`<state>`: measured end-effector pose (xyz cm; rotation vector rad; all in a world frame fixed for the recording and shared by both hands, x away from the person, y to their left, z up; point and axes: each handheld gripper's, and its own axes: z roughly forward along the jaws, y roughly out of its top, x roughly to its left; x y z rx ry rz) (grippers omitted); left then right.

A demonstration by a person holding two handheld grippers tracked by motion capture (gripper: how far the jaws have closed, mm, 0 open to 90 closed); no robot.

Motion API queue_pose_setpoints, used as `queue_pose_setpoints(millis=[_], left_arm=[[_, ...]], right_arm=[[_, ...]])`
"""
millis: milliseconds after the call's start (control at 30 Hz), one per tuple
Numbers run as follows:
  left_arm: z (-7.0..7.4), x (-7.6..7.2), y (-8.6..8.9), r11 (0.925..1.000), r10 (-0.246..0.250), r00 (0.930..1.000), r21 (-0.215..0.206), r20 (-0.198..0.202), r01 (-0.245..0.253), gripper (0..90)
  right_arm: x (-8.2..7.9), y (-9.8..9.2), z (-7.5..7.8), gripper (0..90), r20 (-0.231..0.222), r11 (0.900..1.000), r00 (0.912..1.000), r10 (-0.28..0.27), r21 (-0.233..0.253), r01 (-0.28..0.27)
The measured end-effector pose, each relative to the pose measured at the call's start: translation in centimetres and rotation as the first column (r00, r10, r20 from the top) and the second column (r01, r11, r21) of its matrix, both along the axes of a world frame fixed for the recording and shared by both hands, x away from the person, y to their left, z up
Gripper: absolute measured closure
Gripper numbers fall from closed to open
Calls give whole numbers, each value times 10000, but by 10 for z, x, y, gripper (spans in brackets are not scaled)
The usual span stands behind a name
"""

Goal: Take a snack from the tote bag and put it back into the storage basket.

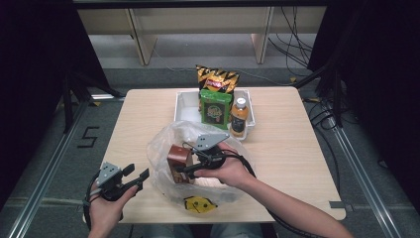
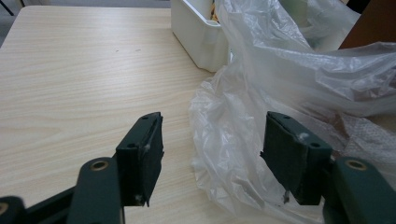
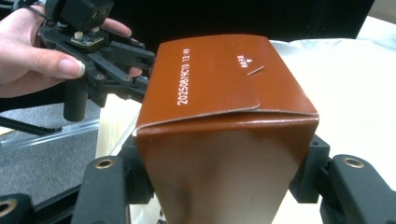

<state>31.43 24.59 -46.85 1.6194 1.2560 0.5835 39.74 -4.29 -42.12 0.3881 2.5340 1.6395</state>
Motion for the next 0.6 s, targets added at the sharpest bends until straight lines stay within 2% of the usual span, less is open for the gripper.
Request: queue_pose_setpoints(millis=[67,100,167,200,267,367,500,533,567,600], left_arm=[[0,0,0,10000,-16,10000,-3,-10,16,375],[0,0,-1,10000,-1,10000,-23,-15,1,375],[0,0,0,10000,-62,10000,-8,34,62,375],[0,0,-1,10000,-19,10000,-62,9,19,375],[0,0,0,10000,-11,10000,-7,-1,11,376],[-1,1,0,10000,-28,10000,-2,14,28,376],[-2,1,0,10000,-4,10000,-3,-35,4,377],[-3,1,0,10000,7,10000,6,-41,-7,377],[-3,2,1,10000,-19,10000,-19,-13,19,377],[-3,2,1,10000,-14,10000,-14,-5,14,377]], right_arm=[[-1,-1,1,427,32,10000,10000,-44,-22,44],[1,-1,1,428,414,10000,9991,70,-12,-69],[0,-1,1,430,149,10000,9999,-3,-20,3],[0,-1,1,430,313,9999,9994,147,-87,-144],[0,-2,3,431,308,9995,9992,238,-221,-231],[0,-3,5,432,213,9998,9997,117,-166,-113],[-1,-6,10,432,-238,10000,9997,-5,-55,4],[1,-7,12,432,62,10000,9999,91,-21,-91],[2,-8,14,432,102,10000,9999,49,79,-50],[1,-9,16,432,-56,9999,10000,-52,113,53]])
